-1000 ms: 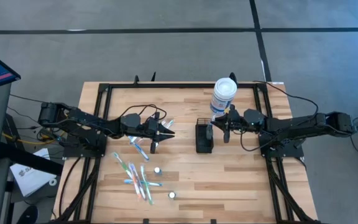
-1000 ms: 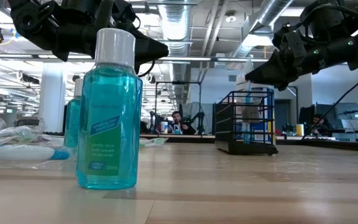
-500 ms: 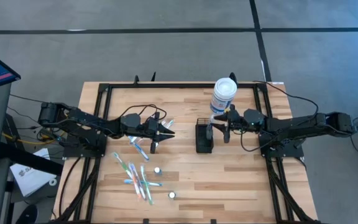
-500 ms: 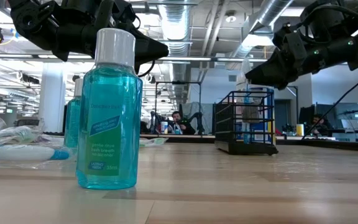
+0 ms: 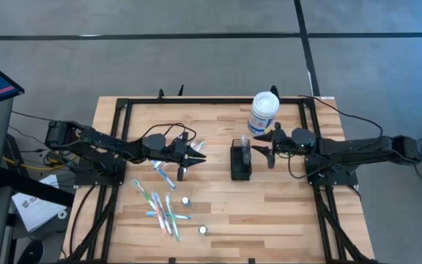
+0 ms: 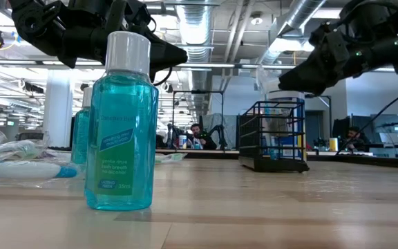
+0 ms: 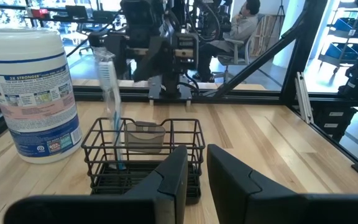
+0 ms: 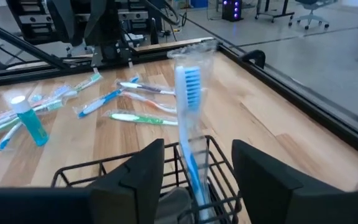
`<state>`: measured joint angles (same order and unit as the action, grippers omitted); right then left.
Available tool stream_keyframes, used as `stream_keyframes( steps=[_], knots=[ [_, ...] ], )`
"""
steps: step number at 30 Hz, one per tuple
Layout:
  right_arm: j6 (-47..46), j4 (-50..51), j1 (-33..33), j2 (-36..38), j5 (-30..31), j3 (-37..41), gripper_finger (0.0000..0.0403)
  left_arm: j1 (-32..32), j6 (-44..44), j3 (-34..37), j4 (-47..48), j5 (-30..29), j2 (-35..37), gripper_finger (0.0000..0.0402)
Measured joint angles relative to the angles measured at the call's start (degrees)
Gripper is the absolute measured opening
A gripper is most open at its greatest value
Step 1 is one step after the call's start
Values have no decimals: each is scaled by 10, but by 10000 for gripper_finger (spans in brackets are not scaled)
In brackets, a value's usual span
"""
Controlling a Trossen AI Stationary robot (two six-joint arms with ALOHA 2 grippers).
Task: Pick & Place toothbrushing station
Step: Put the top orange toothbrush into the wire mesh organizer
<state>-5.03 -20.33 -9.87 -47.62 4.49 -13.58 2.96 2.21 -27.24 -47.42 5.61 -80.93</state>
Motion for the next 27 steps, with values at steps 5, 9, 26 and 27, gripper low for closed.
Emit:
stream_keyframes(
  steps=[5, 9, 26, 27],
  knots=[
    [-30, 46, 4, 37, -1, 0, 172, 0, 14, 0, 13, -1, 0, 58],
    [-30, 71, 14, 50, -1, 0, 171, 1, 15, 0, 34, -30, 0, 58],
    [-32, 71, 38, 50, -1, 0, 167, 79, 73, 0, 237, -73, 0, 58],
    [-32, 71, 38, 50, -1, 0, 167, 81, 73, 0, 249, -73, 0, 58]
  ],
)
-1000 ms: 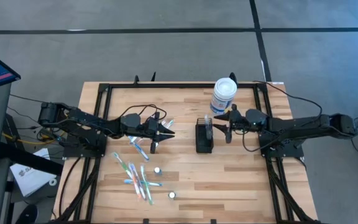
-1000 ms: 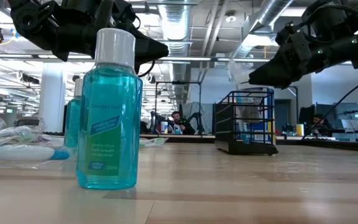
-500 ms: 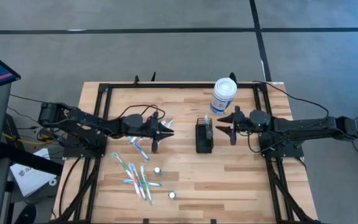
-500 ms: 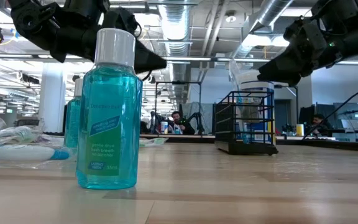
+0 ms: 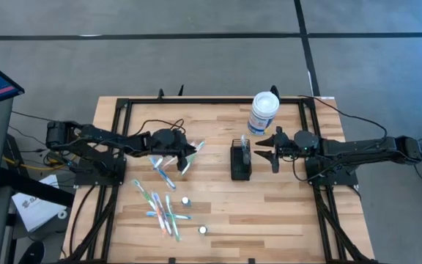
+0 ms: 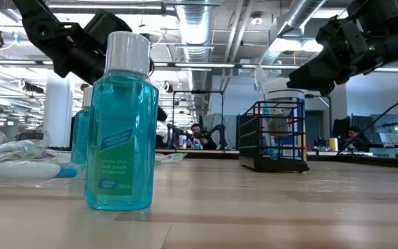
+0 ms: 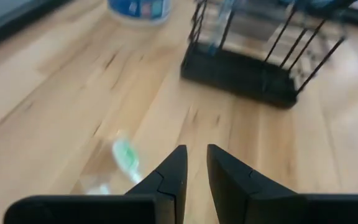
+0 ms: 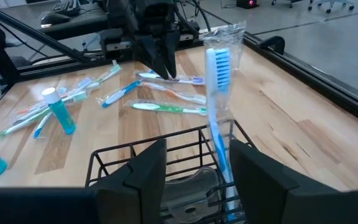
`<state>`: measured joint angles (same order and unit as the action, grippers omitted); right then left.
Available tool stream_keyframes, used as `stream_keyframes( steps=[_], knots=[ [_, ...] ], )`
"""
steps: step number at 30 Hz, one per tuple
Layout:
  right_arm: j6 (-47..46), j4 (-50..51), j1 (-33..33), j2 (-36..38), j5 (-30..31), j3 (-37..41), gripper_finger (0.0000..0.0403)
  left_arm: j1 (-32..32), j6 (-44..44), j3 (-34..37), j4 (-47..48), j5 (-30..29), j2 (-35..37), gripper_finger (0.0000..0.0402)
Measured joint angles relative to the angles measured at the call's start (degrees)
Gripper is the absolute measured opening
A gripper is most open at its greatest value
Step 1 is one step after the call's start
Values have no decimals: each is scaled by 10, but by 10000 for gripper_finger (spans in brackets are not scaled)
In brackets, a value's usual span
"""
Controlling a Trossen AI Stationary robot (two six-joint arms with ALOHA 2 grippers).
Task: Pick & Place toothbrushing station
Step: Put the top orange toothbrush into the wire mesh organizer
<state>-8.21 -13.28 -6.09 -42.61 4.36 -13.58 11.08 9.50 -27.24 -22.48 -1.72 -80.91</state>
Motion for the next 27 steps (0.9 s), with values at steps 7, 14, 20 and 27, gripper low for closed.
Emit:
stream_keyframes(
  steps=[7, 14, 20, 27],
  knots=[
    [-3, 0, 0, 0, 1, 0, 166, 3, 8, 0, 155, 0, 54, 58],
    [-4, -3, 0, 0, 2, 0, 164, 3, 61, 0, 269, -9, 113, 58],
    [-4, -6, 0, 0, 2, 0, 163, 3, 82, 0, 346, -9, 112, 58],
    [-4, -6, 0, 0, 2, 0, 159, 1, 104, 0, 361, -9, 79, 58]
  ],
)
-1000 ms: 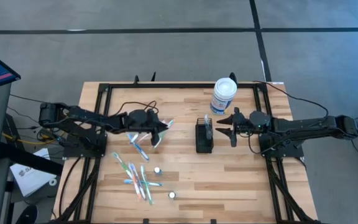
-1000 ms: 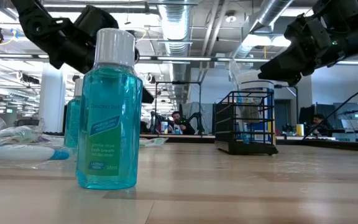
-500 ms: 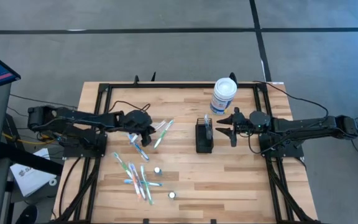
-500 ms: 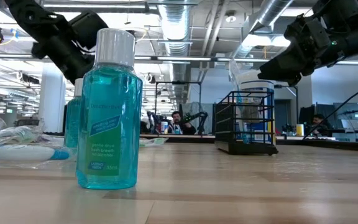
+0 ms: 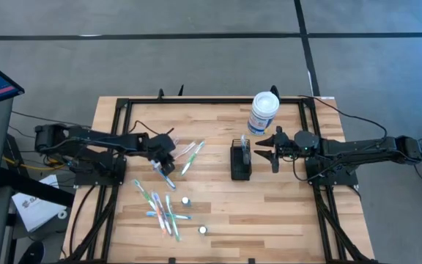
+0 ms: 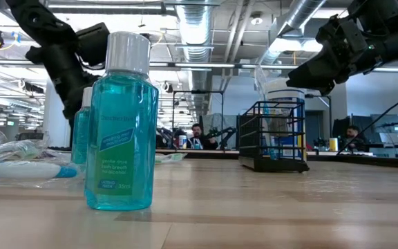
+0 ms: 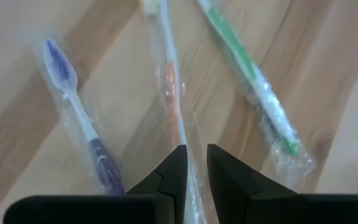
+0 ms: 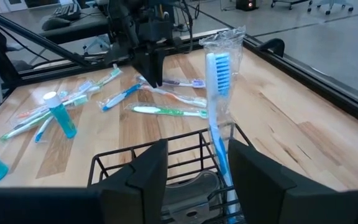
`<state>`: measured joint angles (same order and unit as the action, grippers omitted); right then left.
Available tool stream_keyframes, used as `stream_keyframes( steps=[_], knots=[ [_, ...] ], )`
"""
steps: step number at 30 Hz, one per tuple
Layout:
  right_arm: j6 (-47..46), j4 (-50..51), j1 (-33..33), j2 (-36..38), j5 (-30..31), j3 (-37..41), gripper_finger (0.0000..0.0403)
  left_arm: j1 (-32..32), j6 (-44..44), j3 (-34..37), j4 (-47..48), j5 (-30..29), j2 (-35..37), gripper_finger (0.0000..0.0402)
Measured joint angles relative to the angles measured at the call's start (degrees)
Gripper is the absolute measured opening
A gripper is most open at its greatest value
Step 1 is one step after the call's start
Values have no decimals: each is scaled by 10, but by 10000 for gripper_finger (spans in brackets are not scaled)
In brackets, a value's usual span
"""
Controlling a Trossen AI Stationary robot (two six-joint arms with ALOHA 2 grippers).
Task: Pick & Place toothbrushing station
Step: Put the top orange toothbrush into the wire mesh organizer
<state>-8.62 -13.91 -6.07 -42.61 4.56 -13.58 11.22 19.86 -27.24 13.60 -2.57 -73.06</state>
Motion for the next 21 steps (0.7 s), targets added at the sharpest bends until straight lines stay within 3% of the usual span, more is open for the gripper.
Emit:
stream_keyframes(
  steps=[21],
  knots=[
    [0, 0, -1, 0, 0, 0, 152, -1, -1, 0, 5, 22, -35, 58]
  ],
)
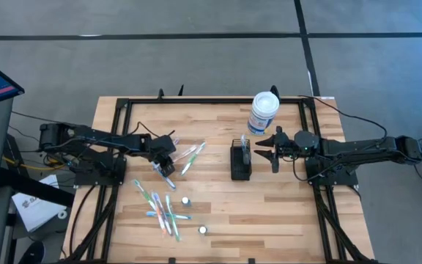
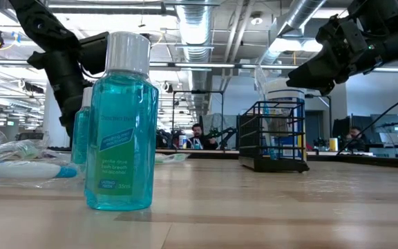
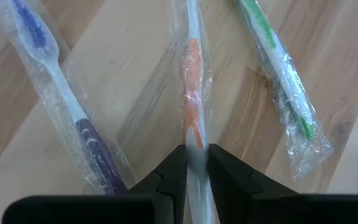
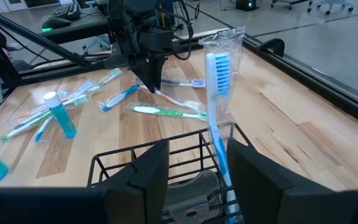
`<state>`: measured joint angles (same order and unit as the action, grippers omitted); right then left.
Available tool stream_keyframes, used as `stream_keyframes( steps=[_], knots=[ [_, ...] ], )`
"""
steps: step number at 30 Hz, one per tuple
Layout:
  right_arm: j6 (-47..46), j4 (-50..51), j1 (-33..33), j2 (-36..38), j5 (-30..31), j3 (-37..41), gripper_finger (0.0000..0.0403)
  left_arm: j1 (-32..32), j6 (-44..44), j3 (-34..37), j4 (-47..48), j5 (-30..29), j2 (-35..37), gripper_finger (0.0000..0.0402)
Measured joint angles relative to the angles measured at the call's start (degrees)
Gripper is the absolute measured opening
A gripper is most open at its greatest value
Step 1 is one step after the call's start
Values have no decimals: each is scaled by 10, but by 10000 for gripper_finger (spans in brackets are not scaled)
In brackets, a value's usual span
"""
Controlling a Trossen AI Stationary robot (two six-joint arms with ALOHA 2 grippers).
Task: Pick & Place toothbrushing station
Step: Put the top orange toothbrush into the wire mesh organizer
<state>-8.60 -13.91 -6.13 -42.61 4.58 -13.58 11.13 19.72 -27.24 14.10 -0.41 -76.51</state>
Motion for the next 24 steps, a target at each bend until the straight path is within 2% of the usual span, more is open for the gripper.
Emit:
stream_keyframes(
  steps=[8, 13, 17, 22, 24],
  knots=[
    [0, 0, 0, 0, 0, 0, 150, -18, -38, 0, 1, -12, -2, 88],
    [0, -2, 0, 0, 0, 0, 146, -34, -48, 0, 1, -18, -2, 87],
    [1, -3, 0, 0, 0, 0, 142, -39, -49, 0, 5, -42, -2, 68],
    [1, -3, 0, 0, 0, 0, 136, -39, -49, 0, 4, -44, -2, 15],
    [1, -3, 0, 0, 0, 0, 134, -39, -49, 0, 3, -45, -2, 13]
  ],
)
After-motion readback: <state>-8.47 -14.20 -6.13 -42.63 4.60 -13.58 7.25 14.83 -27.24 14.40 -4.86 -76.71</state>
